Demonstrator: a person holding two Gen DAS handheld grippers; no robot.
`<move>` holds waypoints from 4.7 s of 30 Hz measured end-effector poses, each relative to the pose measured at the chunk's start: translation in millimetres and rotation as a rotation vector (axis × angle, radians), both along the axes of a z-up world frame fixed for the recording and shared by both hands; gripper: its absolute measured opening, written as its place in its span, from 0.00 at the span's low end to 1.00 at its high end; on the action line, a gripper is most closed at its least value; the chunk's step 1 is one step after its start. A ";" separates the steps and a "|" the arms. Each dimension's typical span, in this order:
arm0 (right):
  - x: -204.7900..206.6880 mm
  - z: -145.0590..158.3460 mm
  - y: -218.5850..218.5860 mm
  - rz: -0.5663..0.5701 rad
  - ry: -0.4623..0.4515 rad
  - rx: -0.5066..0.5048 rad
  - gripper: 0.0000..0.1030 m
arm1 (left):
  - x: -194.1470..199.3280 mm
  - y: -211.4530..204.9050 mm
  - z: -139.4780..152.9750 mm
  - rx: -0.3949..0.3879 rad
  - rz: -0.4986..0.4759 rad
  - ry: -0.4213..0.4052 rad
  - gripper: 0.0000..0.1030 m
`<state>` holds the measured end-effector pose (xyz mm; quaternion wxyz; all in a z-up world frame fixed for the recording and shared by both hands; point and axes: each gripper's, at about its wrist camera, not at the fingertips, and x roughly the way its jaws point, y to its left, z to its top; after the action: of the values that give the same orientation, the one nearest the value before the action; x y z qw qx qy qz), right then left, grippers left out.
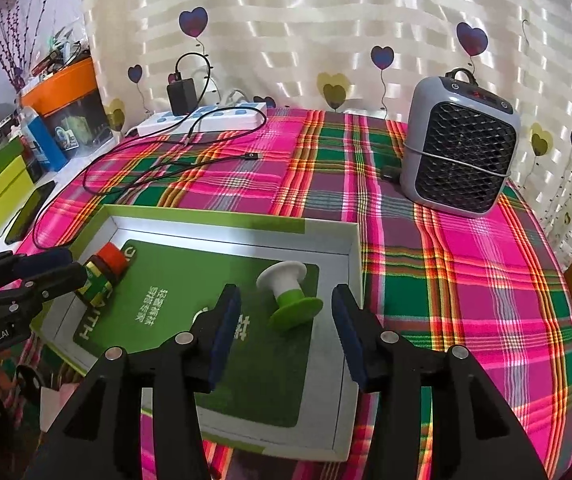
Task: Organize rigid objects
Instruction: 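Lower the bottle into the box and open the left gripper while the right releases the plunger inside, then move the left gripper to the black dotted disc while the right moves to the black stick, then grasp the black dotted disc with the left gripper while the right gripper grasps the black stick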
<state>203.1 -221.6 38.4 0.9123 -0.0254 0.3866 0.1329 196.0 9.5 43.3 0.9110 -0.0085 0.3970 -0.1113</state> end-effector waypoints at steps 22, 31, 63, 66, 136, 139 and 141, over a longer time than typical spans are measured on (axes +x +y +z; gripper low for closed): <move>-59.2 11.2 0.1 0.012 -0.039 0.031 0.47 | -73.9 -3.6 14.2 0.039 0.026 -0.077 0.35; -87.6 15.0 -9.7 -0.016 -0.067 0.049 0.47 | -98.9 0.4 15.0 0.037 0.041 -0.107 0.35; -154.8 -23.7 -41.2 -0.049 0.026 0.021 0.47 | -139.9 54.6 -20.7 -0.122 0.096 -0.006 0.35; -153.8 -27.3 -39.6 -0.050 0.040 0.022 0.47 | -135.6 48.2 -23.4 -0.108 0.078 0.011 0.35; -124.3 -33.4 -36.4 -0.031 0.087 -0.056 0.23 | -98.6 34.8 -36.5 -0.074 0.083 0.078 0.26; -124.3 -33.4 -35.5 -0.031 0.087 -0.058 0.23 | -98.7 34.9 -36.6 -0.076 0.083 0.078 0.26; -124.2 -33.4 -35.7 -0.031 0.087 -0.058 0.23 | -98.7 34.9 -36.4 -0.076 0.083 0.078 0.26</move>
<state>78.9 -257.4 5.0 0.8954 -0.0398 0.4299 0.1085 97.3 44.4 6.8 0.8978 -0.0640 0.4269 -0.0879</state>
